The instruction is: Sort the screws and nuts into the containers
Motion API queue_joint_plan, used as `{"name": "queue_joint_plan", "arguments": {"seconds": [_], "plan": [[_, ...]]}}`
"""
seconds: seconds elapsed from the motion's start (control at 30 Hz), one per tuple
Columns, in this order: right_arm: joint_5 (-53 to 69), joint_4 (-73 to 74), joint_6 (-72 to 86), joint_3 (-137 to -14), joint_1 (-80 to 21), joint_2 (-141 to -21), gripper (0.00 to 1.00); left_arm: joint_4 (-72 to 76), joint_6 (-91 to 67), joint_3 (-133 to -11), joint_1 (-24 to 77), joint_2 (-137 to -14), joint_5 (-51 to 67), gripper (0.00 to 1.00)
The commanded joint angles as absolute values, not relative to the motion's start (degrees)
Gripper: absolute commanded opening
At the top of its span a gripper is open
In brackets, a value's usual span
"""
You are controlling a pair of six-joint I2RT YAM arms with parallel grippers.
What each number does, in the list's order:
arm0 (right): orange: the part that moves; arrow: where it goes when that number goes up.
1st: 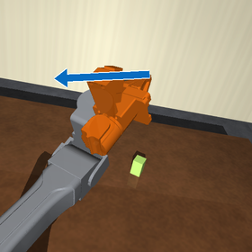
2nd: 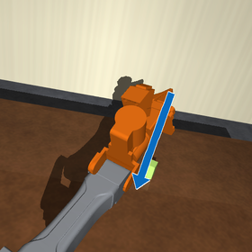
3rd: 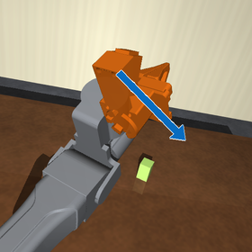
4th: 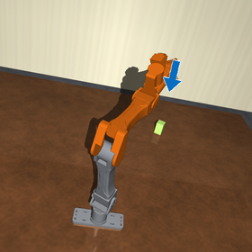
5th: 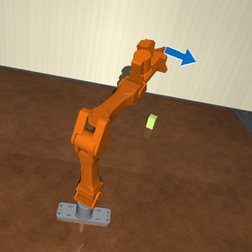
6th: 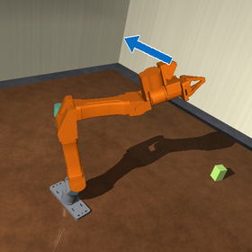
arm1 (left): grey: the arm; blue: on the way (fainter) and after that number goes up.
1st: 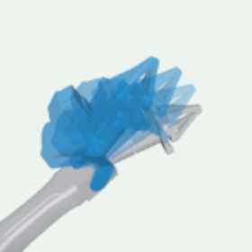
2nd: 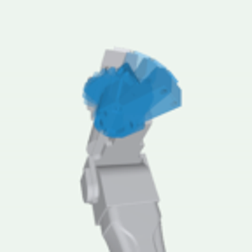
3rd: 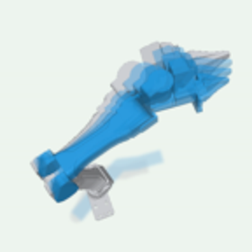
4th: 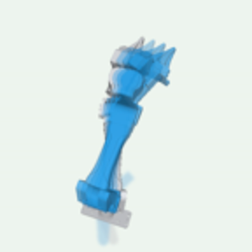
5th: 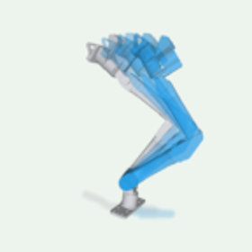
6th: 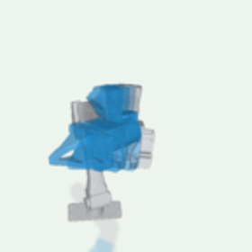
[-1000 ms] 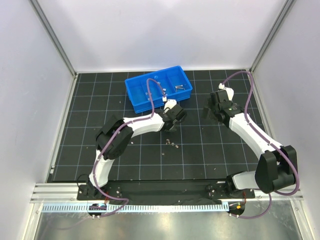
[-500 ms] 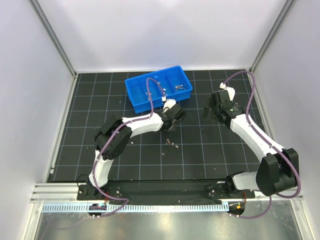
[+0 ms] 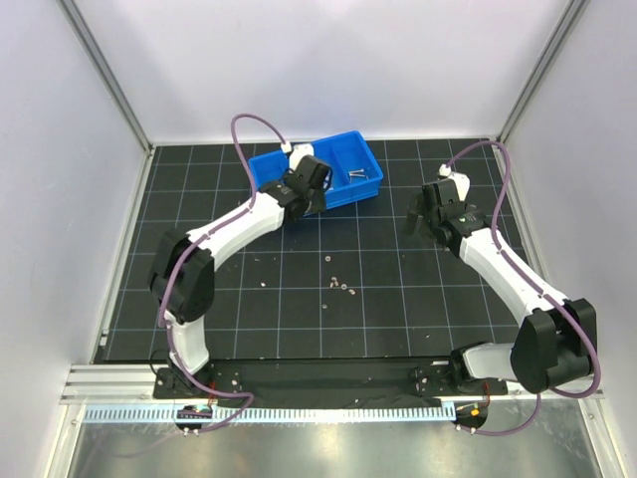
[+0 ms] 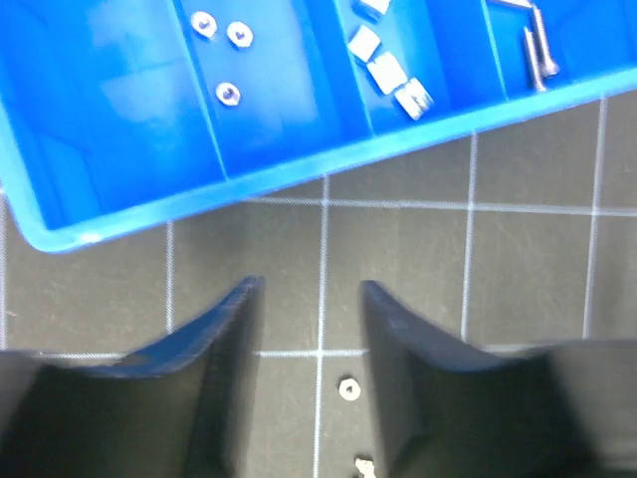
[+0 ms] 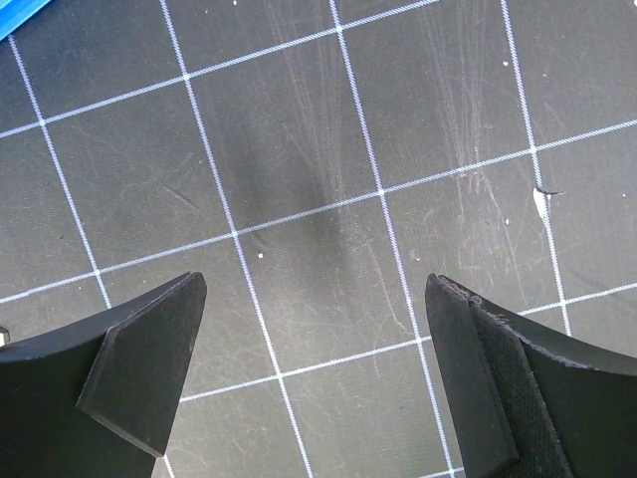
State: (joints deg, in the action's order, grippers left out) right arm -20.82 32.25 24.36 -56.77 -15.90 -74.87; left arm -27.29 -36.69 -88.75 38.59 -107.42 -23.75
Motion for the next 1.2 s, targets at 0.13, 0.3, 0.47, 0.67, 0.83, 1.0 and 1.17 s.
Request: {"name": "queue_joint_plan", "arguments": {"seconds": [0.13,0.3,0.47,0.67,0.83,1.0,1.17], "plan": [[-21.4,31.7,25.0,-58.2,-15.6,-75.3,0.99,-29.4,-38.6,-84.4,45.7,-107.1,-19.3,0.6],[-21.7,32.2,24.5,-58.4,-15.6,-75.8,1.0,-30.7,-39.6,-83.6,46.8,-110.6,-19.7,0.55],[-21.9,31.8,24.5,-58.0,-15.6,-75.4,0.99,-31.0,-40.1,-82.5,46.8,-112.6,-19.8,0.54],[-22.1,31.9,24.5,-58.0,-15.6,-75.8,1.0,-30.0,-38.9,-82.2,46.9,-115.0,-17.8,0.54],[-22.1,31.9,24.4,-58.1,-15.6,-75.7,1.0,-29.4,-38.9,-81.8,47.3,-116.2,-17.1,0.51],[-22.2,32.0,24.5,-58.1,-15.6,-75.7,1.0,-29.6,-39.4,-81.4,47.4,-116.8,-17.4,0.46],[-22.1,31.9,24.5,-58.0,-15.6,-75.8,1.0,-29.4,-38.8,-81.6,47.4,-117.9,-18.0,0.43]]}}
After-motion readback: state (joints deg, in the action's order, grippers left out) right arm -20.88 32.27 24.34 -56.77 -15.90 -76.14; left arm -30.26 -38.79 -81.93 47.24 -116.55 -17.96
